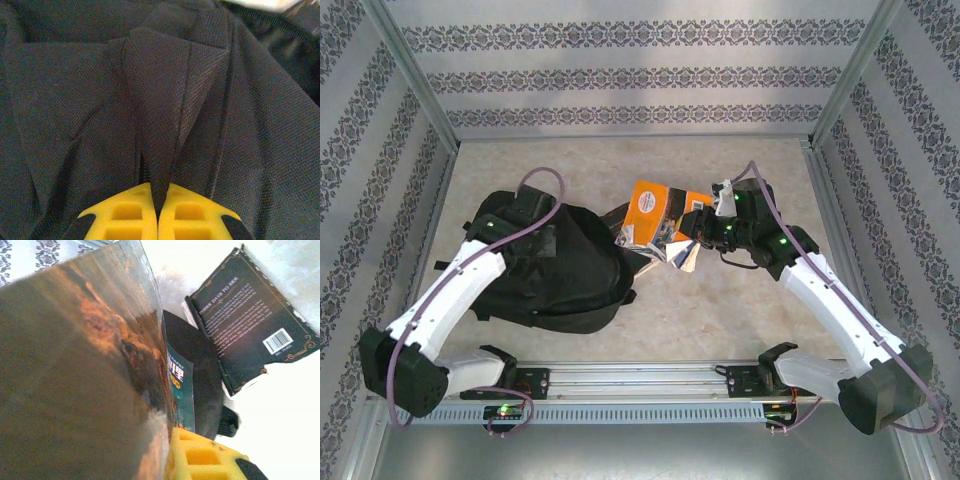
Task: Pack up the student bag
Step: Open the student bag at the middle-left of the table.
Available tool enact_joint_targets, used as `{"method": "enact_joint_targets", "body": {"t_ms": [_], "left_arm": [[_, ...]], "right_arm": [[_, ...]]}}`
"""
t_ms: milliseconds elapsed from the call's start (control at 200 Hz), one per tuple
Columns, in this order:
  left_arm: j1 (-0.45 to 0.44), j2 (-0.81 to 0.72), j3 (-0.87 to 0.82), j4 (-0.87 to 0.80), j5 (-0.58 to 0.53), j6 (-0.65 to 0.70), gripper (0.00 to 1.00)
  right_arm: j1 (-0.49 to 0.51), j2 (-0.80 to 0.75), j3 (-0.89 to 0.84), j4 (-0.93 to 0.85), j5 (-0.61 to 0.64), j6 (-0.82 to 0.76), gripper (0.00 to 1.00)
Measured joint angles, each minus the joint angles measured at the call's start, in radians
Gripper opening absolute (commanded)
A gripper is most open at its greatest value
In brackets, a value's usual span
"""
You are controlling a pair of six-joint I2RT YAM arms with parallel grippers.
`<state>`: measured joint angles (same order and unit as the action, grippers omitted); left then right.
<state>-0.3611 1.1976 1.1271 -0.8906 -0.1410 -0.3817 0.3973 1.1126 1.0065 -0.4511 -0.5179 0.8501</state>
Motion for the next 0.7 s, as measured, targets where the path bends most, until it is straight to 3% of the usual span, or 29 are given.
{"method": "enact_joint_targets", "body": {"t_ms": [200, 340, 515, 699], "left_arm": [[0.029, -0.05, 0.042, -0.023, 0.077, -0.004, 0.0], [0.029, -0.049, 0.042, -0.022, 0.131, -0.008, 0.0], [0.029, -0.05, 0.045, -0.021, 0.158, -0.014, 0.0], [0.029, -0.059, 0.066, -0.023, 0.16, -0.019, 0.0]], "right_arm": [[-0.026, 0.029, 0.001, -0.022, -0.006, -0.004, 0.0], [0.014, 0.071, 0.007, 0.019, -0.066, 0.027, 0.0], [0.072, 0.152, 0.004, 0.143, -0.199, 0.144, 0.0], [0.047, 0.155, -0.07, 0.233, -0.247, 0.264, 0.0]]}}
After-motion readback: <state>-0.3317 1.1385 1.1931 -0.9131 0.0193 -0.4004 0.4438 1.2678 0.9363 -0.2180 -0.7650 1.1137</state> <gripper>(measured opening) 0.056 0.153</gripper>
